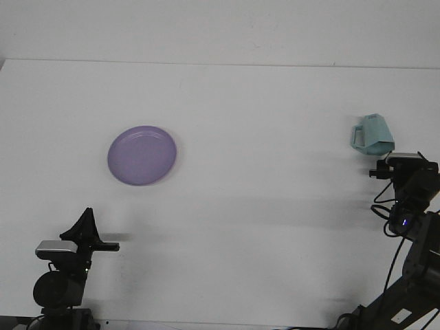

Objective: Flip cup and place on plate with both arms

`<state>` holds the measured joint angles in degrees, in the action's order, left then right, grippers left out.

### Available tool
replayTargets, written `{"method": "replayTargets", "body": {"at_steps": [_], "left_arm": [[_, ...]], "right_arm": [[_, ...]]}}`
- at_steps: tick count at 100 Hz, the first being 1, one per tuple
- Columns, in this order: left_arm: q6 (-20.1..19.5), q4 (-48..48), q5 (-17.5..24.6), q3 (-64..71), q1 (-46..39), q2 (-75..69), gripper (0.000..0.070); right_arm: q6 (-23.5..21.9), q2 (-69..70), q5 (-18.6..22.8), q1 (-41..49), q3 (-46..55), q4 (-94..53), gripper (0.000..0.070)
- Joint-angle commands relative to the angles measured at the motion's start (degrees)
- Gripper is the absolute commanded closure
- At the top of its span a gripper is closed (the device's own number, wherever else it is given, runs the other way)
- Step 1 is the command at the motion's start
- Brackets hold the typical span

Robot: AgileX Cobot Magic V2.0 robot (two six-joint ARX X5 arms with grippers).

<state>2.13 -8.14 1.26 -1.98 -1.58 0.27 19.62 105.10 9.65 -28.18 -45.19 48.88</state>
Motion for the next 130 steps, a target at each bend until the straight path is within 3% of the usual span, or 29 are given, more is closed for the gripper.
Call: {"method": "replayTargets", "body": {"at_steps": [1, 46, 53, 74, 95, 130], "left_arm": [[0.13, -0.52, 0.02, 1.18, 0.07, -0.09, 0.0689], [0.11, -0.52, 0.02, 1.18, 0.07, -0.09, 0.0688], [0.11, -0.55, 0.02, 1.18, 0.07, -0.09, 0.0688], [0.11, -0.55, 0.02, 1.18, 0.07, -0.09, 0.0689], [0.11, -0.57, 0.02, 1.18, 0.07, -0.09, 0.0688], [0.13, -1.01, 0.02, 1.18, 0.07, -0.09, 0.0688]], "right_arm": [[1.75, 3.06, 1.62, -0.5, -2.97, 0.79, 0.0228], [3.52, 17.92, 13.33, -0.76, -23.45, -6.56, 0.0252], [3.72, 19.02, 16.06, -0.76, -25.05, -7.02, 0.0333], [5.09, 19.61, 18.99, -0.79, -26.12, -7.43, 0.0696], [1.97, 19.54, 20.61, -1.11, -26.56, -7.21, 0.0694], [-9.01, 13.22, 24.94, -0.74, -26.58, -14.51, 0.0695]]}}
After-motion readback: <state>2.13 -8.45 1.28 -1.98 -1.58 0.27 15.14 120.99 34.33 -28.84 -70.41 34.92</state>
